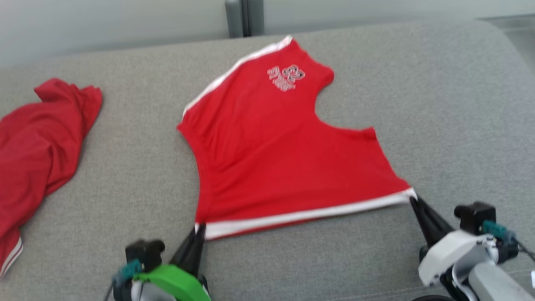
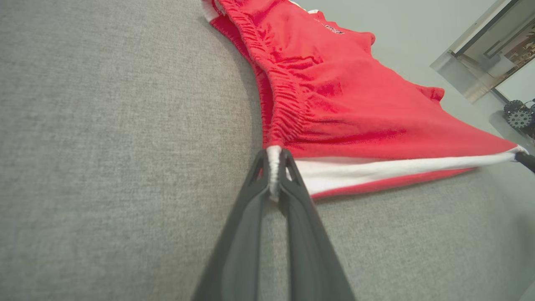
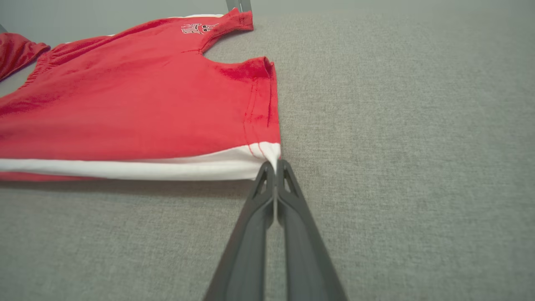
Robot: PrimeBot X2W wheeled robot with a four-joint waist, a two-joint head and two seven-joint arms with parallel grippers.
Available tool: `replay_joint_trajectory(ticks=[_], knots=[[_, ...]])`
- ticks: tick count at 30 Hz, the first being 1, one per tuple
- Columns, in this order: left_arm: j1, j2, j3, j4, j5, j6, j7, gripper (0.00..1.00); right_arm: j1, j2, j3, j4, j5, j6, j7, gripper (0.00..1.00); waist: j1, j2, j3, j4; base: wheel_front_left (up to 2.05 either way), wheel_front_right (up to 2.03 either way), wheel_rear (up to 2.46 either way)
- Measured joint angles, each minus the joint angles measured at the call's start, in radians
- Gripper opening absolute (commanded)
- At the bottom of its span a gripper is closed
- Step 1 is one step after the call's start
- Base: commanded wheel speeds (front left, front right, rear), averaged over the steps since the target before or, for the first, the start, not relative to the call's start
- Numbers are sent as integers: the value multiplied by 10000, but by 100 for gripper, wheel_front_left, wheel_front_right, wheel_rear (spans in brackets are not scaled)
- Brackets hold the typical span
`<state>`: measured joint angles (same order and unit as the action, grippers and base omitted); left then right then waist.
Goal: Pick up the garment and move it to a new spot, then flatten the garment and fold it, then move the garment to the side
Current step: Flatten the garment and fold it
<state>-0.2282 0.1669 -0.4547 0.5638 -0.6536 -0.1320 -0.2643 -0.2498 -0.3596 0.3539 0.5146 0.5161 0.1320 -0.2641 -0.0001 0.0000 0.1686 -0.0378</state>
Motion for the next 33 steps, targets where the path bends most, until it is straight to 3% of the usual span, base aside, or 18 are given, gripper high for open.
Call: replay_joint_trajectory(ticks=[11,17,26,33], knots=[[1943,-36,297,109,479,0,2,0,1816,-320,1101,27,307,0,0,0,0,0,-1533,-242,0,0,0],[2171,42,2,-123,773,-2,2,0,1987,-562,593,-673,8,2,0,0,0,0,-1556,-142,0,0,0],[319,-36,-303,-1367,853,0,0,0,-295,-174,-792,-635,-1124,-4,0,0,0,0,-665,302,0,0,0],[-929,-324,-332,-1269,690,0,0,0,-2609,-111,-702,263,-1747,-4,-2,0,0,0,214,983,0,0,0]])
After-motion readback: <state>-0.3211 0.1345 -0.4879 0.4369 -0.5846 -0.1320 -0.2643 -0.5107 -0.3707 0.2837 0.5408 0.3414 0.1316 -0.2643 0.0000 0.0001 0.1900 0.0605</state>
